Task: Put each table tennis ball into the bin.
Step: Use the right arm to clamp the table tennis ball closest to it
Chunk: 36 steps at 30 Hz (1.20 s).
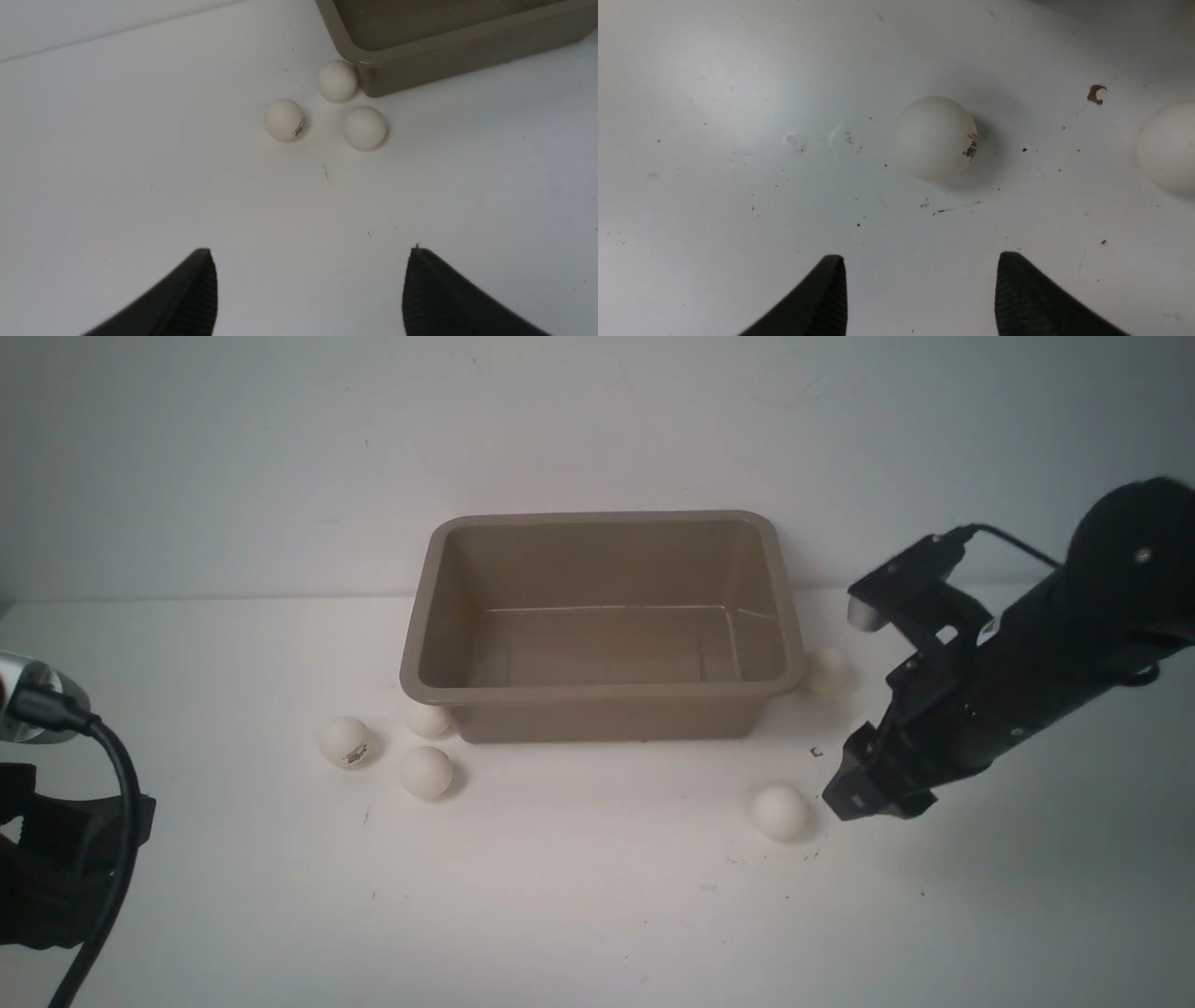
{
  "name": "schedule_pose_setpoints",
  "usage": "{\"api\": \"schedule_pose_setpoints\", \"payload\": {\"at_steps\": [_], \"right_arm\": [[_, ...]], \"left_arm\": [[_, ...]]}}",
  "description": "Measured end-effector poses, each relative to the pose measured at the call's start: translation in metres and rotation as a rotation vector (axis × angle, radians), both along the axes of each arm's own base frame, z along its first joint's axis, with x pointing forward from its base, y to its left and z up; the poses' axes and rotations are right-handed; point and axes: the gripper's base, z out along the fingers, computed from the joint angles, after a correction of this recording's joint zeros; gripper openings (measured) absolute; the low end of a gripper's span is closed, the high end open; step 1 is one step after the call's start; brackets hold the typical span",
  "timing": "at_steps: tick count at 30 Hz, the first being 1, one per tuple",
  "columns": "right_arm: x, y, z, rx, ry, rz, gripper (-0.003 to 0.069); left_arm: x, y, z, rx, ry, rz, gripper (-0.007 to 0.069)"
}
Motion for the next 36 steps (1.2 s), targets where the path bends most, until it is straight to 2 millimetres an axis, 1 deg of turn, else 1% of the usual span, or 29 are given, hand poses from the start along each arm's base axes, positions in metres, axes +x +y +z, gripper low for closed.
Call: {"api": "schedule_pose_setpoints", "payload": {"at_steps": [3,5,8,9,11,12,13,14,15,16,17,18,19,23,36], "right_arm": [[0.006,0.001,-0.013,-0.01,0.016,-0.007,0.043],[0.009,0.002,-0.017,-0.013,0.014,-0.01,0.0463],[0.014,0.003,-0.013,-0.006,0.004,-0.016,0.049],[0.018,0.006,-0.009,0.0,-0.005,-0.015,0.0505],[0.023,0.015,-0.002,0.006,-0.022,0.003,0.0515],[0.022,0.017,-0.002,0.006,-0.02,0.008,0.0516],[0.024,0.023,0.0,0.007,-0.024,0.027,0.0517],[0.024,0.029,0.001,0.005,-0.025,0.044,0.0518],[0.025,0.03,0.001,0.004,-0.026,0.048,0.0518],[0.025,0.04,0.0,-0.011,-0.026,0.076,0.0518],[0.025,0.044,-0.002,-0.024,-0.02,0.083,0.0518],[0.026,0.044,-0.003,-0.028,-0.019,0.083,0.0518],[0.027,0.046,-0.009,-0.058,-0.009,0.081,0.0518],[0.03,0.044,-0.021,-0.106,0.009,0.078,0.0519],[0.039,0.046,-0.045,-0.127,0.024,0.071,0.0519]], "left_arm": [[0.0,0.0,0.0,0.0,0.0,0.0,0.0479],[0.0,0.0,0.0,0.0,0.0,0.0,0.0479],[0.0,0.0,0.0,0.0,0.0,0.0,0.0479],[0.0,0.0,0.0,-0.002,0.0,0.0,0.0479],[0.0,0.0,0.0,-0.003,0.0,0.0,0.0479],[0.0,0.0,0.0,-0.003,0.0,0.0,0.0479],[0.0,0.0,0.0,-0.004,0.0,0.0,0.0479],[0.0,0.0,0.0,-0.004,0.0,0.0,0.0479],[0.0,0.0,0.0,-0.004,0.0,0.0,0.0479],[0.0,0.0,0.0,-0.004,0.0,0.0,0.0479],[0.0,0.0,0.0,-0.004,0.0,0.0,0.0479],[0.0,0.0,0.0,-0.004,0.0,0.0,0.0479],[0.0,0.0,0.0,-0.004,0.0,0.0,0.0479],[0.0,0.0,0.0,-0.004,0.0,0.0,0.0479],[0.0,0.0,0.0,-0.004,-0.003,0.001,0.0479]]}}
